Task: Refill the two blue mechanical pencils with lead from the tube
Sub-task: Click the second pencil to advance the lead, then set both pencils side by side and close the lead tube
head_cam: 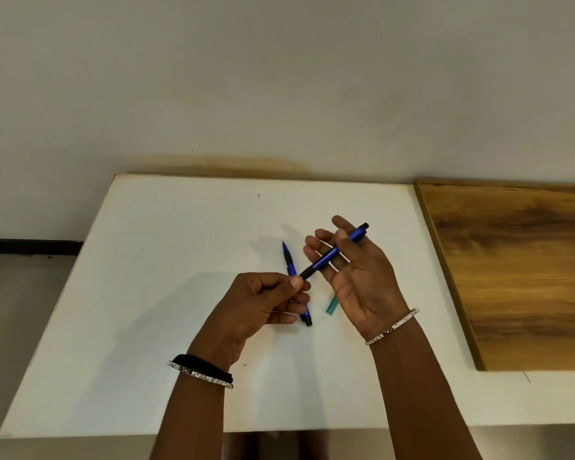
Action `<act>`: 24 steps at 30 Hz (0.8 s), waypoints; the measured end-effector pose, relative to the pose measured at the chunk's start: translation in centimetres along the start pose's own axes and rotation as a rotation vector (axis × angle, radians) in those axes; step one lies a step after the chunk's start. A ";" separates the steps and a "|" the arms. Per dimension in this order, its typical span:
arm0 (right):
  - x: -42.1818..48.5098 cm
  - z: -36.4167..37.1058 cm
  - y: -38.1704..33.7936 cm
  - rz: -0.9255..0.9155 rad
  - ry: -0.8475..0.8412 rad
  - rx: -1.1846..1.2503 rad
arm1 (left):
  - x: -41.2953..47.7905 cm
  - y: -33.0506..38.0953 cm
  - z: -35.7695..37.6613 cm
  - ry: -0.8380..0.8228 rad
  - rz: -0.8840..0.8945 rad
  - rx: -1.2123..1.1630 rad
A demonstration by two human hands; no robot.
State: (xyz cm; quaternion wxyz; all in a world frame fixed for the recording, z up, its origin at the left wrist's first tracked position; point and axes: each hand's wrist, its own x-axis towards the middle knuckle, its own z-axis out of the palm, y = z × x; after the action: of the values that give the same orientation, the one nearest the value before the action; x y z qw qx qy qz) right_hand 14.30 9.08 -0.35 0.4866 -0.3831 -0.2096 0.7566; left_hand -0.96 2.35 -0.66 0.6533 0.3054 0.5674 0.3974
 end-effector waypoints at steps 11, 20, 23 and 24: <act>0.2 -0.2 1.7 -0.137 0.255 -0.804 | 0.3 -0.8 -0.9 0.334 0.068 0.332; 0.0 1.1 3.7 -0.231 0.165 -1.276 | 0.8 -1.1 -1.9 0.523 0.229 0.283; -0.5 1.6 3.7 -0.143 0.118 -1.186 | 0.6 -1.0 -2.1 0.523 0.303 0.377; -0.6 1.8 3.6 -0.113 0.085 -1.173 | 0.6 -1.0 -2.1 0.526 0.348 0.451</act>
State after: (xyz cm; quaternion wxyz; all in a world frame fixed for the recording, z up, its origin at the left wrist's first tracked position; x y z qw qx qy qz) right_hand 11.00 7.07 -1.48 0.2407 -0.6064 -0.5936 0.4712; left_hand -2.85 2.21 -2.18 0.3250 0.4207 0.7284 0.4322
